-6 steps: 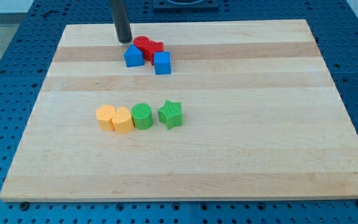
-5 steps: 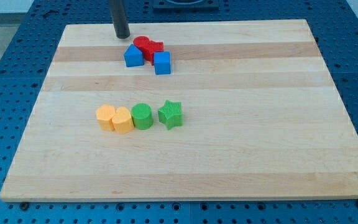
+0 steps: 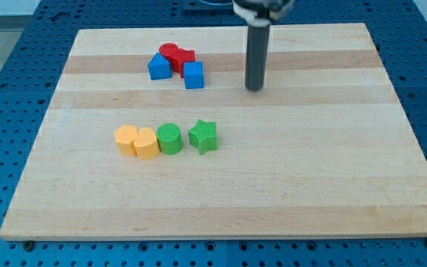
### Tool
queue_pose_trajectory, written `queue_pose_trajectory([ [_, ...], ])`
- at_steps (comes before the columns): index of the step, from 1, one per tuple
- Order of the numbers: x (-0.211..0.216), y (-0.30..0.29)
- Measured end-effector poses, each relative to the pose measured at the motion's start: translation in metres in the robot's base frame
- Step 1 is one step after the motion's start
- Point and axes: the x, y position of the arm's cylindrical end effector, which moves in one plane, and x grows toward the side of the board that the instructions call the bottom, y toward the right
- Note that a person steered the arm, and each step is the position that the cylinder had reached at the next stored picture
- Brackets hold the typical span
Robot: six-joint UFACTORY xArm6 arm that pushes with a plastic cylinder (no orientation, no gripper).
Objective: Slide the green star slightly down
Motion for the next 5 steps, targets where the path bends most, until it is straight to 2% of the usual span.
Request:
queue_pose_trajectory([
  [2, 0.052, -0.051],
  [5, 0.148, -0.057],
])
